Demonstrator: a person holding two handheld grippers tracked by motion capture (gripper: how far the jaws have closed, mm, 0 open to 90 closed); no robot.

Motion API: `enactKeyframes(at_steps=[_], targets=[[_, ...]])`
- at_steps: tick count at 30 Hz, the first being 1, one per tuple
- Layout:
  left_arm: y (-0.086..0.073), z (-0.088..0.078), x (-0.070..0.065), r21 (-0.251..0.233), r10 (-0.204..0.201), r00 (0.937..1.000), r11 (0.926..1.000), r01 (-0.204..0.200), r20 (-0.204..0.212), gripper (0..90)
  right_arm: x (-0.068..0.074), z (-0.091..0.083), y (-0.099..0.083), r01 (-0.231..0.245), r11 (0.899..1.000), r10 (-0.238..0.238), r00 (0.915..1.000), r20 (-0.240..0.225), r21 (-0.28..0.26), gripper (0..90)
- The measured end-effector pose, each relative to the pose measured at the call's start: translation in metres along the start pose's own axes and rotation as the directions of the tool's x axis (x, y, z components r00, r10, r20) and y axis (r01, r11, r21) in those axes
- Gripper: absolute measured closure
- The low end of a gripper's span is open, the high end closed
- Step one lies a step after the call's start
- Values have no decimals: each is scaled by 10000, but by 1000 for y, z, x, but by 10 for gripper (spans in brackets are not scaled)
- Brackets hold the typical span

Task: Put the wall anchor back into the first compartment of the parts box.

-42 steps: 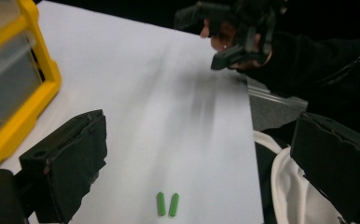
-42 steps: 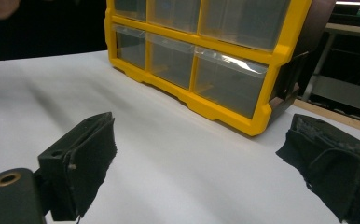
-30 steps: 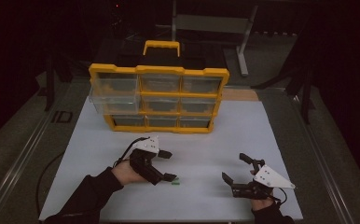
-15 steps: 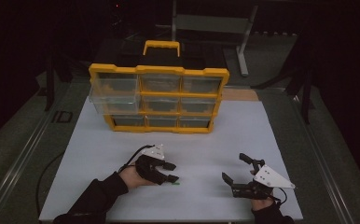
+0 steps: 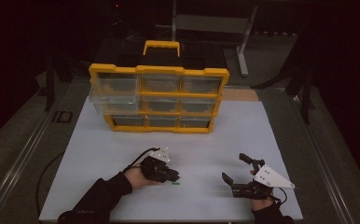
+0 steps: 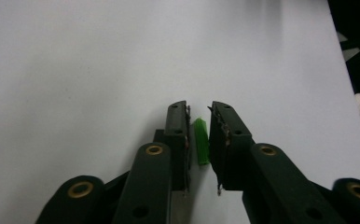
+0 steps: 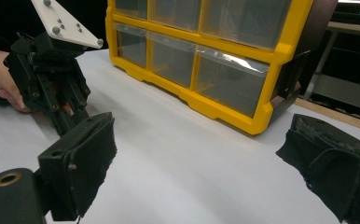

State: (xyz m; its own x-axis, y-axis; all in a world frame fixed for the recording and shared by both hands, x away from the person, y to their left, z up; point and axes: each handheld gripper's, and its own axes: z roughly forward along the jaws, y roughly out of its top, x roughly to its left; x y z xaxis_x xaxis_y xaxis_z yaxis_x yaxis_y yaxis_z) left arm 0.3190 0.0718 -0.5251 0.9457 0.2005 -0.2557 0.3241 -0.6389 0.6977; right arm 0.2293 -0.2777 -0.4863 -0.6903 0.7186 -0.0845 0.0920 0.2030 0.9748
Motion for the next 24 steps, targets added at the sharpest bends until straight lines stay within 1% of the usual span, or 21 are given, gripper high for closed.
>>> enactKeyframes(at_steps=[2, 5, 6, 8, 9, 11, 13, 14, 15, 16, 17, 18, 20, 21, 22, 23, 24], targets=[[0, 1, -1, 52, 78, 10000, 10000, -78, -22, 812, 0, 0, 0, 0, 10000, 0, 10000, -5, 2, 81], [2, 1, -2, 149, 316, 9995, 9994, -315, -54, 827, 0, 0, 0, 18, 10000, -18, 10000, 1, -7, 81], [2, 0, -2, 204, 426, 9991, 9989, -426, 1, 830, 0, 0, 0, 19, 10000, -19, 10000, 5, -8, 81], [3, 0, -2, 256, 470, 9989, 9986, -471, 60, 832, 0, 0, 0, 5, 10000, -5, 10000, 15, -1, 81], [4, -3, -2, 280, 521, 9984, 9982, -526, 197, 832, 0, 0, 0, 4, 10000, -4, 10000, 22, -7, 81], [6, -9, -2, 146, 433, 9984, 9989, -439, 366, 832, 0, 0, 1, 37, 10000, -37, 10000, 14, -3, 81], [9, -18, -1, 110, 495, 9977, 9987, -501, 459, 832, 0, 0, 1, 33, 10000, -33, 10000, 18, -13, 81], [9, -18, -1, 110, 495, 9977, 9987, -501, 459, 833, 1, 0, 0, 18, 10000, -18, 10000, 22, 3, 81], [13, -28, -2, 48, 593, 9970, 9982, -596, 491, 833, 1, 0, 0, 18, 10000, -18, 10000, 25, 5, 81], [14, -33, -3, 55, 691, 9963, 9976, -694, 504, 833, 1, 0, 1, 26, 10000, -26, 10000, 20, -10, 81], [14, -33, -3, 55, 691, 9963, 9976, -694, 504, 833, 0, 0, 1, 42, 10000, -42, 10000, 11, -15, 81], [18, -45, -5, 35, 820, 9952, 9966, -823, 526, 833, 1, 0, 1, 33, 10000, -33, 10000, 24, -19, 81], [21, -58, -7, -76, 872, 9946, 9962, -869, 568, 832, 0, 0, 1, 39, 10000, -39, 10000, 8, -14, 81], [23, -64, -8, -73, 986, 9940, 9951, -984, 471, 833, 0, 0, 1, 36, 10000, -36, 10000, 16, -17, 81], [23, -64, -8, -73, 986, 9940, 9951, -984, 471, 833, 0, 0, 1, 36, 10000, -36, 10000, 16, -17, 81], [25, -77, -10, -143, 1022, 9940, 9947, -1017, 391, 833, 0, 0, 1, 34, 10000, -34, 10000, 14, -17, 81], [25, -77, -10, -143, 1022, 9940, 9947, -1017, 391, 833, 0, 0, 1, 34, 10000, -34, 10000, 14, -17, 81]])
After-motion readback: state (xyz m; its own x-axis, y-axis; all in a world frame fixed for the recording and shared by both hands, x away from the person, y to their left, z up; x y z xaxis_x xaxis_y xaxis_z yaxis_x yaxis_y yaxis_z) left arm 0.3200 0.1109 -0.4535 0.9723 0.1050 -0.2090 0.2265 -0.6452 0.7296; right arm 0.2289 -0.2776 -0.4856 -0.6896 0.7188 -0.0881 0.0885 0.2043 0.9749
